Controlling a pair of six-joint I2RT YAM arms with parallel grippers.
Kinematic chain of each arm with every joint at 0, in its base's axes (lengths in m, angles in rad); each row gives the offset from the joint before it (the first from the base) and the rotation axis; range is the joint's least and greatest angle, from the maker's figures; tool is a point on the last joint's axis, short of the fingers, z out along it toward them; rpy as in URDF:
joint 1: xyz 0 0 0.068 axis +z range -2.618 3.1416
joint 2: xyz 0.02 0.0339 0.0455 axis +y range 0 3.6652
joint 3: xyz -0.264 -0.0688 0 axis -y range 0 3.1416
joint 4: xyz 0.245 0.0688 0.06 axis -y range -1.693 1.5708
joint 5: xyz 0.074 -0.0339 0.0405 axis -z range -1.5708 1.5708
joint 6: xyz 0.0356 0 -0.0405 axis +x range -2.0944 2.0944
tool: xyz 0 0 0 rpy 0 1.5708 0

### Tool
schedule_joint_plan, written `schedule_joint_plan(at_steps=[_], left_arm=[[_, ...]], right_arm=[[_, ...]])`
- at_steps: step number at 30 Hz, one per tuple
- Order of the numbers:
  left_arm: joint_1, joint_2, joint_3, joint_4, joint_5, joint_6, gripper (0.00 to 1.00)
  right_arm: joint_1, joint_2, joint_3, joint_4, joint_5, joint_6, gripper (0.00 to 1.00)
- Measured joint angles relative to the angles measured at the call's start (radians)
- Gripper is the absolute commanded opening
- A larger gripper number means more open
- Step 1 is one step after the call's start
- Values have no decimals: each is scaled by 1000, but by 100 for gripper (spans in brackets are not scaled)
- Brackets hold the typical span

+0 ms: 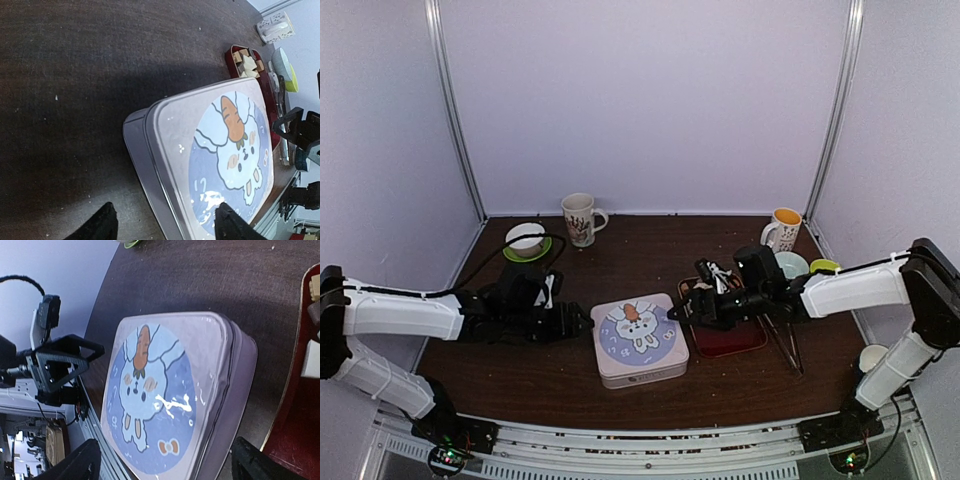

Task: Pack the chocolate
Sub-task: Rotate the packed packing box at the center of the board.

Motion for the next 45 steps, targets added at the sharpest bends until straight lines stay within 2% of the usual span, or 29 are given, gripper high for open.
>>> schedule_joint_plan(at_steps=[3,5,14,21,27,38,45], left_arm=[[0,29,0,42,0,-9,58],[1,53,0,75,0,-21,54],[32,127,0,206,-8,-88,46],[38,189,0,272,5,-105,43],[42,261,5,332,27,-117,41],[61,316,13,418,63,-122,38],[74,335,24,434,75,-121,37]], right_arm=[[-21,60,55,21,0,12,66],[-37,94,70,48,-2,33,60],[-100,283,177,116,-42,88,53],[-109,339,238,158,-76,111,36],[-114,399,245,196,-98,145,33],[-127,405,200,315,-108,185,17],[-125,391,168,366,-82,208,15]])
